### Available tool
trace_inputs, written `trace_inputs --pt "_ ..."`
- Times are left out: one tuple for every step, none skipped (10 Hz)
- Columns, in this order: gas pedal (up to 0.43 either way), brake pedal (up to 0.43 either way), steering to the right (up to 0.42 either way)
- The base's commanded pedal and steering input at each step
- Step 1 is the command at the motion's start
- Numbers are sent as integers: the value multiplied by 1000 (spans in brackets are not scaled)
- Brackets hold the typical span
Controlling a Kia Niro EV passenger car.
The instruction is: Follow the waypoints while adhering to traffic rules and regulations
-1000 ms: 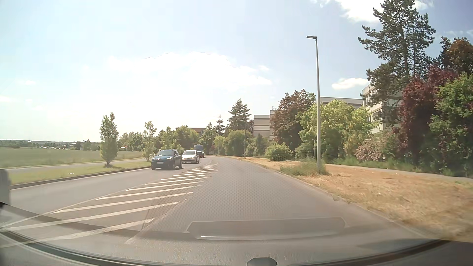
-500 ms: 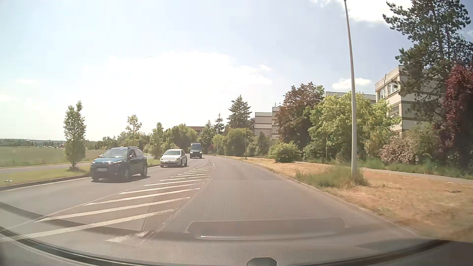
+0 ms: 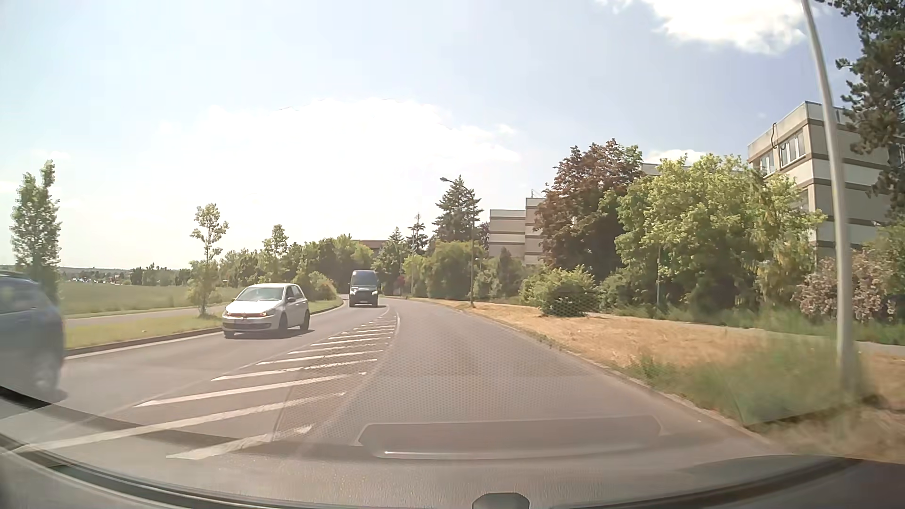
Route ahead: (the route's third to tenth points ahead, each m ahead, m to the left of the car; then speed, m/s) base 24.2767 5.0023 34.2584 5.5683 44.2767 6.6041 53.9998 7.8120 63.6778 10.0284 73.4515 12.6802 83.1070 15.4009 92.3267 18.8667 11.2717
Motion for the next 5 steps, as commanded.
trace_inputs --pt "240 0 -5" --pt "240 0 -8" --pt "228 0 -10" --pt "228 0 -11" --pt "220 0 -12"
